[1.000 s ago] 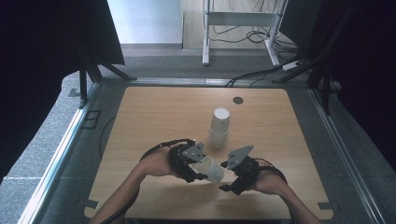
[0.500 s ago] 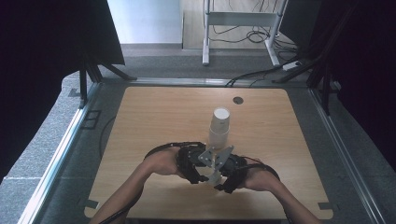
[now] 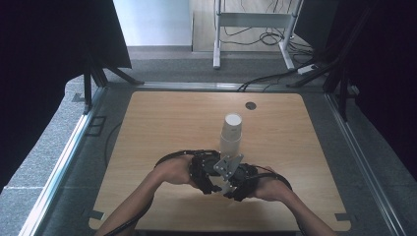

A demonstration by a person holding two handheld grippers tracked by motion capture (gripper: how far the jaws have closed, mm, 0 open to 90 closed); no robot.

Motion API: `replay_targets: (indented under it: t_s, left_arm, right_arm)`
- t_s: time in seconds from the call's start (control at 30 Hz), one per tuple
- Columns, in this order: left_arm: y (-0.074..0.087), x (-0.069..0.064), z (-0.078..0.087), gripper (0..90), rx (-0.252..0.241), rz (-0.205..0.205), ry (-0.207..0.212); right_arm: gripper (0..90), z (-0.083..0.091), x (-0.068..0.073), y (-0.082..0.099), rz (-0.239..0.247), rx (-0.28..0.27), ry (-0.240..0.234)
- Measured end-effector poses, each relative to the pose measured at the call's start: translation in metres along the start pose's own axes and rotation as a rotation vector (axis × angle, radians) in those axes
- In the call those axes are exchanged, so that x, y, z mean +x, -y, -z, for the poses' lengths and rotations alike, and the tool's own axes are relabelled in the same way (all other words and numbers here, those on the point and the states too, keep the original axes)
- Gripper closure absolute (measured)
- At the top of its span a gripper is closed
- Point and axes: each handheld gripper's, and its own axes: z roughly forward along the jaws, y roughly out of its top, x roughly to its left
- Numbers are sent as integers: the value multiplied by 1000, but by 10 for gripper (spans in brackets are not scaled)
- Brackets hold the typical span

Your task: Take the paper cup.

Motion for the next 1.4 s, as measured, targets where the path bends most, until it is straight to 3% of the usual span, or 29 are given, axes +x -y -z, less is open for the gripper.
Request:
replay_targets:
  t_s: [0.13,0.23,0.37,0.5,0.73,1.07,1.4]
  left_arm:
    - [1,1,1,321,-12,3,3]
    - [4,1,4,274,-60,33,0]
    - [8,4,10,205,-156,91,1]
    - [14,7,13,174,-253,152,35]
    - [20,9,11,167,-360,196,49]
    - [23,6,8,192,-366,205,32]
    - [21,5,9,297,-350,157,13]
  right_arm:
    - [374,1,1,2,-7,-17,-4]
    - [373,4,2,5,-35,-58,-6]
    - [371,8,2,10,-59,-132,-1]
    - [371,11,3,15,-83,-209,-10]
    - [371,7,4,20,-104,-282,-7]
    - [370,5,4,24,-124,-330,-4]
    - [371,2,3,25,-122,-336,-1]
